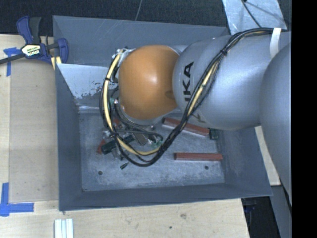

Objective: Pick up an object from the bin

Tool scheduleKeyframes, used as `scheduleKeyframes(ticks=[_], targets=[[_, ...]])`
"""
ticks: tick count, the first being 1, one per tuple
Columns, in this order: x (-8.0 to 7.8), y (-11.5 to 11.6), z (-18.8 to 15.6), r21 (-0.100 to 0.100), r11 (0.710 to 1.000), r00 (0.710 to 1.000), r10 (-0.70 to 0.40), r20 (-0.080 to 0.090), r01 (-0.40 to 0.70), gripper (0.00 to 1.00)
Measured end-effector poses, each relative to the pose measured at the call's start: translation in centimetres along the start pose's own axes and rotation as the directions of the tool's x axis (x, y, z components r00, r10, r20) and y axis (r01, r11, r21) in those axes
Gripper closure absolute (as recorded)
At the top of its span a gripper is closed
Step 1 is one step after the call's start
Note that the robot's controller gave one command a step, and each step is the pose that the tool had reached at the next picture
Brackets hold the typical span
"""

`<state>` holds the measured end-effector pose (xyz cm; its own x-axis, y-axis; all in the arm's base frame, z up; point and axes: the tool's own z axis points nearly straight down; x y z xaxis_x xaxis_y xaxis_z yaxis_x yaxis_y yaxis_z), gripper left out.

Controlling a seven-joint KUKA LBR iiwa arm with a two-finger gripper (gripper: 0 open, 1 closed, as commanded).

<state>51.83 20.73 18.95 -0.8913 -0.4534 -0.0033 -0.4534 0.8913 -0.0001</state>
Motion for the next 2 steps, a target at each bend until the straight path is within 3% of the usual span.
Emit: scheduleKeyframes(ticks=[1,2], targets=[[0.0,0.0,0.0,0.0,1.0,1.0,0.0,0.0,0.0,1.0],[-0.6,0.3,-4.5,0.0,1.0,1.0,0.007,-0.005,-0.007,1.0]])
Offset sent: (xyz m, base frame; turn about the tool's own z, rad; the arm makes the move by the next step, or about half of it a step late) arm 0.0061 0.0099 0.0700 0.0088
